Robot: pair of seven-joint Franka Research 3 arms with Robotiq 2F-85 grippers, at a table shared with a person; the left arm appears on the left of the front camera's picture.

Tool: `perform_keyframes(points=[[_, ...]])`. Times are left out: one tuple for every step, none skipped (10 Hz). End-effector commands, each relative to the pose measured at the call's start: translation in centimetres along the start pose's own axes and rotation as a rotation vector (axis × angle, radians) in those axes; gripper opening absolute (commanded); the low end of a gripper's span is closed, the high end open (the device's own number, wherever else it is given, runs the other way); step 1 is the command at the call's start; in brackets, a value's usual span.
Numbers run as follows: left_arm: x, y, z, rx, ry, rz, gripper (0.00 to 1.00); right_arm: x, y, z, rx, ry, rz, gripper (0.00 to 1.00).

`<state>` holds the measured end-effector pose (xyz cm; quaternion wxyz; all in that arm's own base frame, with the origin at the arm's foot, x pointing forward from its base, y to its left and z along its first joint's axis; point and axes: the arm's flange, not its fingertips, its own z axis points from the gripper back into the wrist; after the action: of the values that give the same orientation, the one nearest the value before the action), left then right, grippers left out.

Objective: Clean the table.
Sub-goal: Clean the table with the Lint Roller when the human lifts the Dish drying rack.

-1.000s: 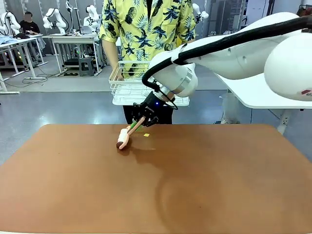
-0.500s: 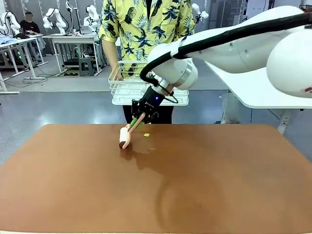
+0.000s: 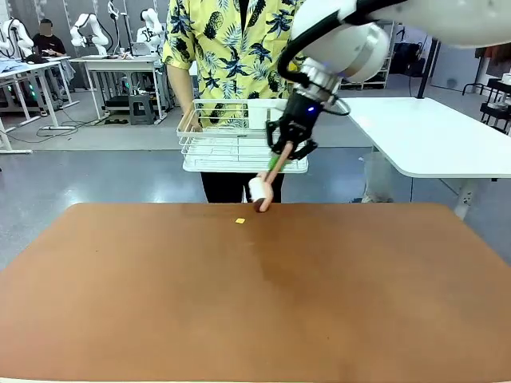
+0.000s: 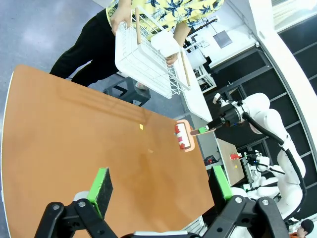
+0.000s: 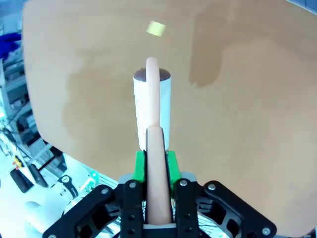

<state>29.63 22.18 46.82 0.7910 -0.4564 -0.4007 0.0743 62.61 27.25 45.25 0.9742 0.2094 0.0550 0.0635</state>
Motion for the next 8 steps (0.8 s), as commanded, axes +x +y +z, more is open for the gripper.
perform_keyframes(points=[[0.1, 0.0, 0.1, -0.006, -0.006, 0.0, 1.0, -2.4, -3.5, 0.6, -0.044, -0.042, -0.101, 0.21], [0.1, 0.0, 0.1, -0.006, -0.006, 0.0, 1.0, -2.7, -5.8, 1.7, -0.022, -0.07, -0.136, 0.21], [0.1, 0.0, 0.1, -0.006, -0.006, 0.0, 1.0, -2.8, -8.2, 2.2, -0.001, -0.103, -0.167, 0.21], [0.1, 0.0, 0.1, -0.006, -0.006, 0.0, 1.0, -2.6, -11.1, 2.6, 0.021, -0.11, -0.166, 0.21], [0.1, 0.0, 0.1, -0.006, -0.006, 0.0, 1.0, -1.9, -14.1, 2.6, 0.1, -0.118, -0.176, 0.21], [0.1, 0.0, 0.1, -0.006, -0.006, 0.0, 1.0, -1.0, -15.7, 2.2, 0.127, -0.129, -0.18, 0.21], [0.1, 0.0, 0.1, -0.006, -0.006, 0.0, 1.0, -0.2, -16.3, 1.9, 0.139, -0.13, -0.188, 0.21], [0.1, 0.0, 0.1, -0.006, -0.006, 0.0, 1.0, 0.6, -16.7, 1.5, 0.143, -0.134, -0.204, 0.21]])
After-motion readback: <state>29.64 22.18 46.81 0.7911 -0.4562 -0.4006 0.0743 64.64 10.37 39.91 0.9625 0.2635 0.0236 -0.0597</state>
